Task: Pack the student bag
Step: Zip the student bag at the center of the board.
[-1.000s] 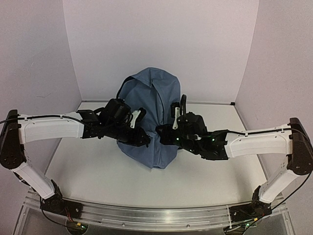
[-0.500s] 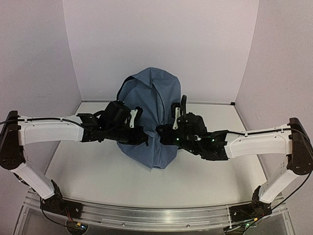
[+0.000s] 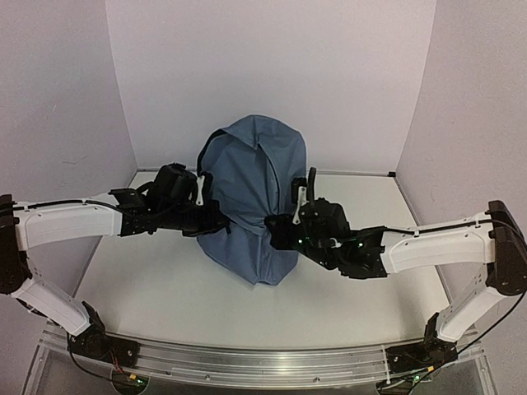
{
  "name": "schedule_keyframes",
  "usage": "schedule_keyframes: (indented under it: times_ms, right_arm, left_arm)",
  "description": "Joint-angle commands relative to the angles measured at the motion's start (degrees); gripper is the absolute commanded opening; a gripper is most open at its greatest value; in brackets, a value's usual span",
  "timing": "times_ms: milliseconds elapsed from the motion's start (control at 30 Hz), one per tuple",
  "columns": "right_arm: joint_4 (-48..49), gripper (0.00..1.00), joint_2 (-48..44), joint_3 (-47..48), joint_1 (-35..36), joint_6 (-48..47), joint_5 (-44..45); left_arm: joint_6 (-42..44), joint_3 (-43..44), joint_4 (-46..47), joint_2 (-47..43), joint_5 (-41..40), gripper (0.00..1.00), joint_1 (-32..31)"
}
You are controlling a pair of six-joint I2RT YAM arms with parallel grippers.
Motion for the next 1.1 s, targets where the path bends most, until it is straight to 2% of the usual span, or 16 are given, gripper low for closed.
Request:
schedule_keyframes:
  times_ms: [0, 167, 333, 533, 700, 733, 767, 833, 900, 1000, 1067]
  right_arm:
    - [-1.0, 0.00, -5.9, -0.9, -0.7, -0.2, 9.5]
    - [-1.8, 0.00, -6.4, -1.5, -0.7, 0.0, 10.1]
    - [-2.3, 0.00, -7.6, -2.5, -0.7, -0.1, 10.5]
    - [-2.3, 0.00, -8.6, -3.4, -0.7, -1.5, 8.7]
    - [-2.2, 0.02, -9.0, -3.3, -0.7, -3.9, 5.6]
    - [-2.1, 0.12, -9.3, -3.3, -0.7, -4.5, 5.0]
    - [-2.1, 0.28, -9.6, -3.3, -0.7, -5.3, 4.5]
    - [-2.2, 0.48, -10.2, -3.3, -0.7, -7.1, 3.6]
    - [-2.4, 0.62, -11.0, -3.5, -0.7, -8.8, 3.1]
    - [-3.9, 0.77, -12.8, -4.1, -0.7, -10.5, 2.9]
    - [-5.2, 0.85, -14.4, -4.7, -0.9, -11.4, 3.0]
  left_arm:
    - [1.0, -1.3, -6.2, -3.2, -10.7, 0.00, 7.5]
    - [2.8, -1.5, -9.6, -2.9, -12.7, 0.00, 8.0]
    - [4.3, -3.2, -9.1, -3.7, -13.5, 0.00, 11.5]
    - [6.1, -3.8, -4.2, -4.0, -11.1, 0.00, 14.7]
    - [10.8, -5.4, 0.6, -4.8, -3.9, 0.01, 14.9]
    - [11.2, -5.6, 0.6, -5.1, -3.7, 0.05, 14.9]
    - [11.1, -5.9, 0.2, -5.4, -3.7, 0.16, 14.9]
    - [11.7, -6.2, -0.9, -6.1, -3.8, 0.42, 14.9]
    - [12.3, -6.3, -2.0, -6.8, -4.2, 0.66, 14.9]
    - [12.8, -5.7, -5.1, -7.8, -6.6, 0.85, 15.1]
    - [13.3, -5.7, -6.5, -8.5, -8.2, 0.92, 15.6]
